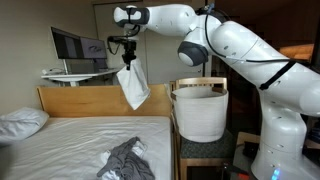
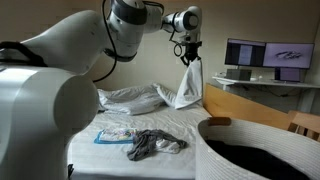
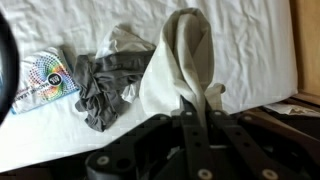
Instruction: Put the clothes in the laundry bag
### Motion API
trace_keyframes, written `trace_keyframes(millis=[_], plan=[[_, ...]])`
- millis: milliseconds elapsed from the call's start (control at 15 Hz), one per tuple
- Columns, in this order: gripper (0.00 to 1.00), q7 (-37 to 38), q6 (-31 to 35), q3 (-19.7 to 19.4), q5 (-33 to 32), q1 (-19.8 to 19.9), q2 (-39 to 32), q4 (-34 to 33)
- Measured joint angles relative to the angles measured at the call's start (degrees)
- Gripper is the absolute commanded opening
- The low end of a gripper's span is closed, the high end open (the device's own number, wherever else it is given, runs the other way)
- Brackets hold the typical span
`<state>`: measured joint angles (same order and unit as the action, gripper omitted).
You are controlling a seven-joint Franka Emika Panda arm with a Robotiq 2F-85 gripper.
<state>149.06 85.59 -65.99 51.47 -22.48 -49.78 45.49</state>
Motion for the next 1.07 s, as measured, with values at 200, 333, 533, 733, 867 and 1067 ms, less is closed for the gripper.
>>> trace_keyframes(millis=[200,333,533,733,867,1067], plan=[[0.07,-0.01,0.01,-5.50,5.22,3.37,0.68,0.03],[0.06,-0.06,-0.02,-7.65,7.60,6.27,0.95,-0.27],[0.06,-0.07,-0.23,-10.44,10.75,9.55,1.12,-0.47],[0.06,-0.07,-2.69,-15.31,14.69,11.01,1.58,0.23],[0.06,-0.06,-5.73,-18.95,17.07,11.90,2.16,1.07],[0.08,-0.19,-12.93,-17.43,17.88,17.88,3.06,-4.34]])
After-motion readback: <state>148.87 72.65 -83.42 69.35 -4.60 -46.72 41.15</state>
